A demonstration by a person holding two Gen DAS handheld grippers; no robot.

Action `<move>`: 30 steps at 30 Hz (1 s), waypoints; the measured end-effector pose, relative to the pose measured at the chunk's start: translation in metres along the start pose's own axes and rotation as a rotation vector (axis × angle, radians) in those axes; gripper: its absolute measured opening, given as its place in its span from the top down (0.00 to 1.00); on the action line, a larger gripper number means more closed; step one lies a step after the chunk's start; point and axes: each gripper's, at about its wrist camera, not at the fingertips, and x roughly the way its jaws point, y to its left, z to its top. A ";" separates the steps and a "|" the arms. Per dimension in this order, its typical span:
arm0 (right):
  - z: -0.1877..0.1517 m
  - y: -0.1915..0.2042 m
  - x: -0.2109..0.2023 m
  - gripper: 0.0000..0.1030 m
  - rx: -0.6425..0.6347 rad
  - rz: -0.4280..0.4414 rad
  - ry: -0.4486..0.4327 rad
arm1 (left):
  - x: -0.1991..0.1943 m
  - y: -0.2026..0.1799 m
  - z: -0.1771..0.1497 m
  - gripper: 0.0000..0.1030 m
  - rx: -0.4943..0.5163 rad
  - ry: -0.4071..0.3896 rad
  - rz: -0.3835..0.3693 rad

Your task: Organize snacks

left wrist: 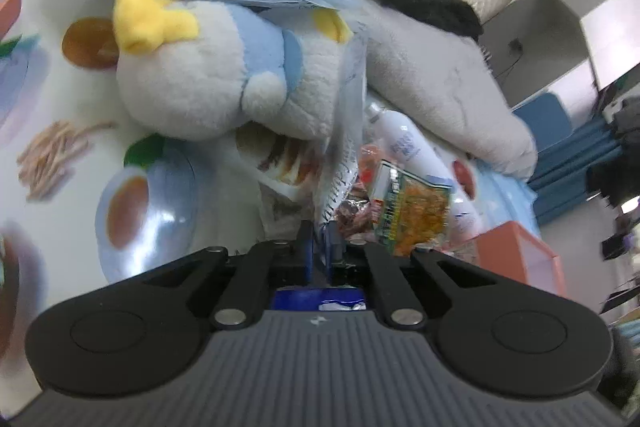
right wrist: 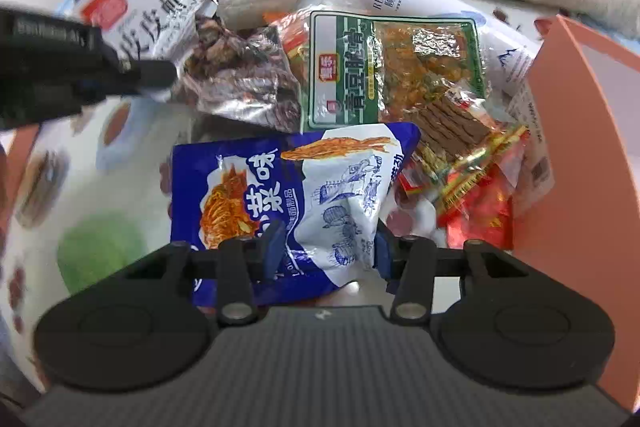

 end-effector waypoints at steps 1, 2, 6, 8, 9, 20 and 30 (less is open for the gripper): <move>-0.005 0.000 -0.003 0.53 0.011 -0.001 -0.009 | -0.004 0.000 -0.004 0.95 0.003 -0.008 -0.007; -0.010 0.000 -0.007 0.54 0.025 0.000 -0.018 | -0.009 0.001 -0.007 0.95 0.011 -0.015 -0.004; -0.027 0.006 -0.023 0.54 0.023 -0.019 -0.063 | -0.030 0.004 -0.027 0.95 0.026 -0.043 -0.005; -0.035 0.010 -0.031 0.54 0.025 -0.029 -0.069 | -0.044 0.006 -0.038 0.95 0.017 -0.052 -0.003; -0.040 0.011 -0.035 0.54 0.030 -0.029 -0.074 | -0.053 0.009 -0.044 0.95 0.006 -0.059 0.000; -0.089 0.022 -0.070 0.54 0.029 -0.057 -0.093 | -0.112 0.024 -0.093 0.95 -0.030 -0.087 0.034; -0.117 0.013 -0.091 0.54 0.086 -0.132 -0.111 | -0.149 0.028 -0.125 0.95 -0.006 -0.046 0.052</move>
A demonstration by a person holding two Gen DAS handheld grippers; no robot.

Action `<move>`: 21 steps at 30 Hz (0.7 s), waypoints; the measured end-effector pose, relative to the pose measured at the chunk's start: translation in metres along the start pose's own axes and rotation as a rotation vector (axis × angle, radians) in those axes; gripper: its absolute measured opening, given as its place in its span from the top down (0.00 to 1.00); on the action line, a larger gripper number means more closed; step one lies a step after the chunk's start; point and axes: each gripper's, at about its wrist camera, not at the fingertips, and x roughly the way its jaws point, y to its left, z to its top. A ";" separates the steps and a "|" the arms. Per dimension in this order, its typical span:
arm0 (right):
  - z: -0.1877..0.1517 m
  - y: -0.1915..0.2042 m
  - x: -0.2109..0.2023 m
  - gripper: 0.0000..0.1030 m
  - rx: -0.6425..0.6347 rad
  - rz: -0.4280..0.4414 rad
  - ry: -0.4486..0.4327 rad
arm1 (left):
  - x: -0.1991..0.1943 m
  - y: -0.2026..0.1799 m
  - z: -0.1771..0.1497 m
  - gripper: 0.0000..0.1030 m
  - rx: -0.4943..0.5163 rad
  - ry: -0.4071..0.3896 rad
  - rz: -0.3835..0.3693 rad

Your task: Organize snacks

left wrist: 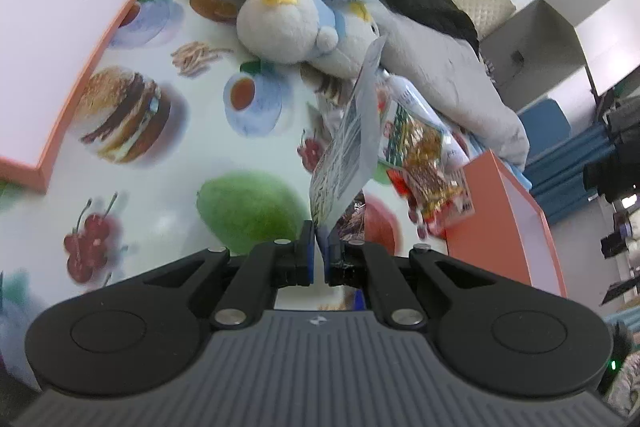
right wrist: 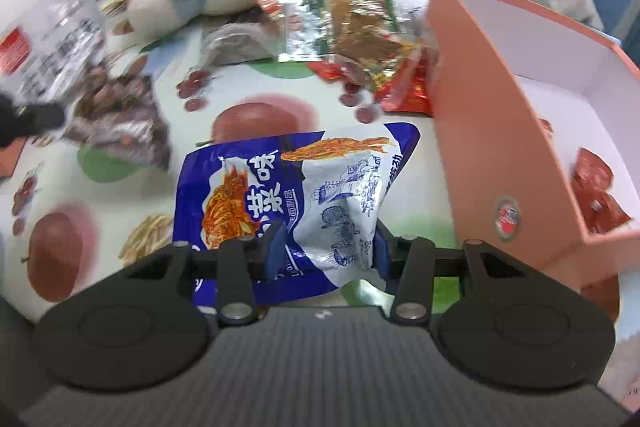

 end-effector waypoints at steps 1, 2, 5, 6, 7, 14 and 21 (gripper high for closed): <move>-0.001 -0.001 0.000 0.54 0.008 -0.006 -0.002 | -0.003 -0.001 -0.003 0.95 0.008 0.011 0.000; -0.001 -0.002 0.000 0.54 0.015 -0.008 -0.004 | -0.005 -0.002 -0.006 0.95 0.019 0.021 0.000; -0.002 -0.004 -0.002 0.54 0.034 0.016 -0.021 | -0.009 -0.008 -0.017 0.95 0.056 0.066 -0.012; -0.002 -0.003 -0.002 0.54 0.036 0.024 -0.027 | -0.009 -0.011 -0.021 0.95 0.070 0.082 -0.012; -0.002 -0.002 -0.003 0.54 0.038 0.028 -0.036 | -0.010 -0.014 -0.025 0.95 0.086 0.098 -0.010; -0.008 0.001 0.001 0.54 0.048 0.107 -0.030 | -0.010 -0.029 -0.045 0.95 0.129 0.147 -0.037; -0.021 0.006 -0.012 0.56 -0.009 0.155 -0.004 | 0.002 -0.041 -0.046 0.95 0.170 0.157 -0.032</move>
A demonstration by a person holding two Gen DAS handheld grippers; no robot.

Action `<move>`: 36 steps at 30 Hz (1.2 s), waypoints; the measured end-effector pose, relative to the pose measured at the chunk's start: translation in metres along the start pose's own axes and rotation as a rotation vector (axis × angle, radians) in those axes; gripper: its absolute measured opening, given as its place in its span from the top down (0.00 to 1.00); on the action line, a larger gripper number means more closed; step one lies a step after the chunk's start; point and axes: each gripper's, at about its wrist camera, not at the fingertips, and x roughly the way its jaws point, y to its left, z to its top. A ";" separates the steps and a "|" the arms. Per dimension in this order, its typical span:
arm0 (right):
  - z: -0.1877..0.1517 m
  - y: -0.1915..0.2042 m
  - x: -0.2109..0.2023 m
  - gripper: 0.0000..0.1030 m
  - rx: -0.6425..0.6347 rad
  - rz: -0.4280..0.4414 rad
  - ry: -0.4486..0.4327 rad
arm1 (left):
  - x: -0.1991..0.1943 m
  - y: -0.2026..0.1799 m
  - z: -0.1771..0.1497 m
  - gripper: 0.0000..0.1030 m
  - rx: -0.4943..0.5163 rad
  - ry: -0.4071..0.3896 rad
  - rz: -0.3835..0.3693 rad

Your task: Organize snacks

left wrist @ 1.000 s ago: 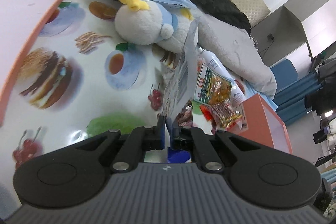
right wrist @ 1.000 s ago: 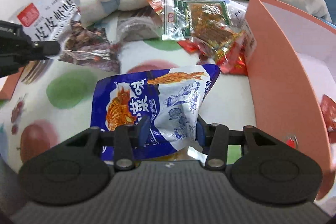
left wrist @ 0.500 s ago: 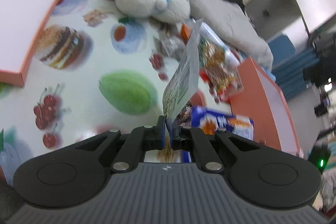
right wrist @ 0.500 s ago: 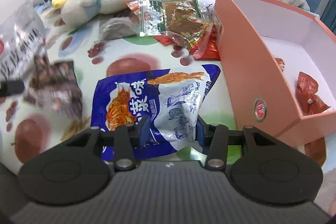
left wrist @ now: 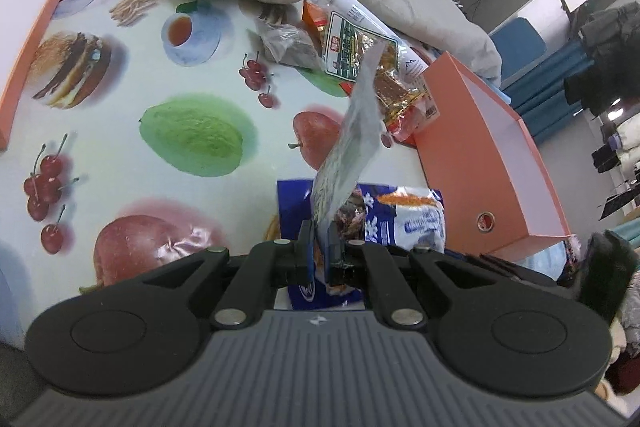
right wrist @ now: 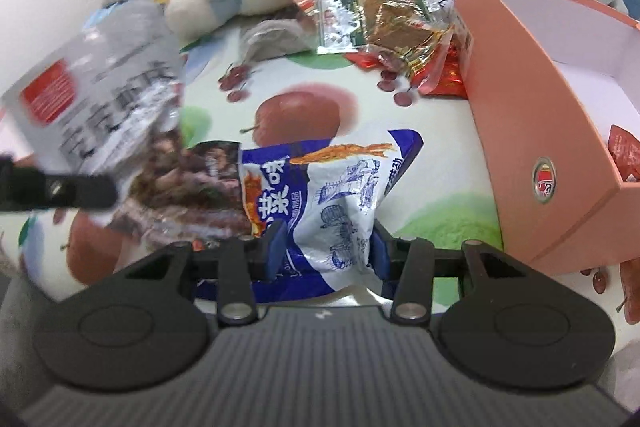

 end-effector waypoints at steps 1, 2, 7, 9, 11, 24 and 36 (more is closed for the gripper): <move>-0.001 0.000 -0.002 0.56 -0.005 0.007 0.002 | 0.002 -0.001 0.001 0.95 0.006 0.001 0.004; -0.001 0.000 -0.003 0.56 -0.008 0.013 0.003 | 0.004 -0.001 0.003 0.95 0.009 0.002 0.008; -0.003 -0.001 -0.007 0.57 -0.024 0.035 0.010 | 0.016 0.003 0.008 0.84 -0.014 0.009 -0.006; -0.003 0.000 -0.007 0.58 -0.027 0.048 0.015 | 0.023 0.001 0.009 0.64 -0.011 0.011 0.010; -0.003 0.001 -0.007 0.59 -0.030 0.057 0.019 | 0.029 -0.001 0.010 0.41 -0.007 0.002 0.033; -0.008 0.003 -0.004 0.59 -0.019 0.064 0.028 | 0.055 -0.016 0.006 0.52 0.072 -0.002 0.164; -0.002 0.003 -0.010 0.59 -0.002 0.018 0.003 | 0.032 -0.028 0.016 0.58 0.103 -0.046 0.191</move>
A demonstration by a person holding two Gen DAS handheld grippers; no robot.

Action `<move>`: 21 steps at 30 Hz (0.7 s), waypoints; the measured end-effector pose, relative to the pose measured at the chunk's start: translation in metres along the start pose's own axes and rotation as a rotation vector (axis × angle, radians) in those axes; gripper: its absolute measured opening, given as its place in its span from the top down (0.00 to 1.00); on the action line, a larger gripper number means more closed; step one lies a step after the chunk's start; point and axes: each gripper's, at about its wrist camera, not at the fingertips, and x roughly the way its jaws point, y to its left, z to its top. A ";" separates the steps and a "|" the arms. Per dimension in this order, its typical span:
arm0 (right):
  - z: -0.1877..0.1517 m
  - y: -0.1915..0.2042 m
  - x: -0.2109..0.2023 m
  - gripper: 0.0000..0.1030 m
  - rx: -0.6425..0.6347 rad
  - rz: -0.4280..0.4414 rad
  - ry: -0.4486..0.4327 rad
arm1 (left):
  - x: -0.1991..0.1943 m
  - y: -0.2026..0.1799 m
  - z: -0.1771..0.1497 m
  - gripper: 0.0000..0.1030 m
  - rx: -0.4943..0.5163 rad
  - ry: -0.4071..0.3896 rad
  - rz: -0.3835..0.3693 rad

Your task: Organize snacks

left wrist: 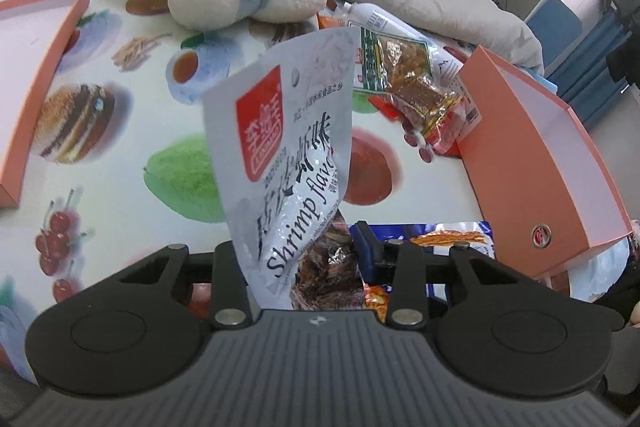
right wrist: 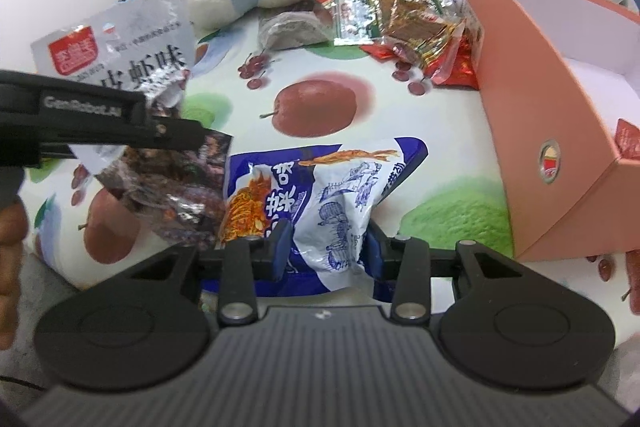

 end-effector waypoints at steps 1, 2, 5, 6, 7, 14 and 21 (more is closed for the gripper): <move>0.002 -0.001 -0.001 0.59 0.002 -0.008 -0.003 | -0.003 -0.001 0.002 0.58 0.005 -0.002 0.004; 0.003 -0.001 -0.003 0.59 0.003 -0.015 -0.006 | -0.005 -0.001 0.004 0.58 0.010 -0.005 0.009; 0.011 -0.002 -0.011 0.59 0.005 -0.031 -0.027 | -0.013 -0.004 0.011 0.58 0.021 -0.016 0.013; 0.014 -0.003 -0.013 0.59 0.005 -0.037 -0.035 | -0.016 -0.005 0.014 0.58 0.027 -0.019 0.016; 0.018 -0.003 -0.017 0.59 0.006 -0.043 -0.045 | -0.018 -0.007 0.017 0.58 0.032 -0.022 0.018; 0.053 -0.007 -0.056 0.59 0.029 -0.066 -0.138 | -0.042 -0.022 0.042 0.58 0.067 -0.077 -0.009; 0.080 -0.019 -0.076 0.59 0.029 -0.092 -0.204 | -0.059 -0.042 0.066 0.58 0.090 -0.132 -0.017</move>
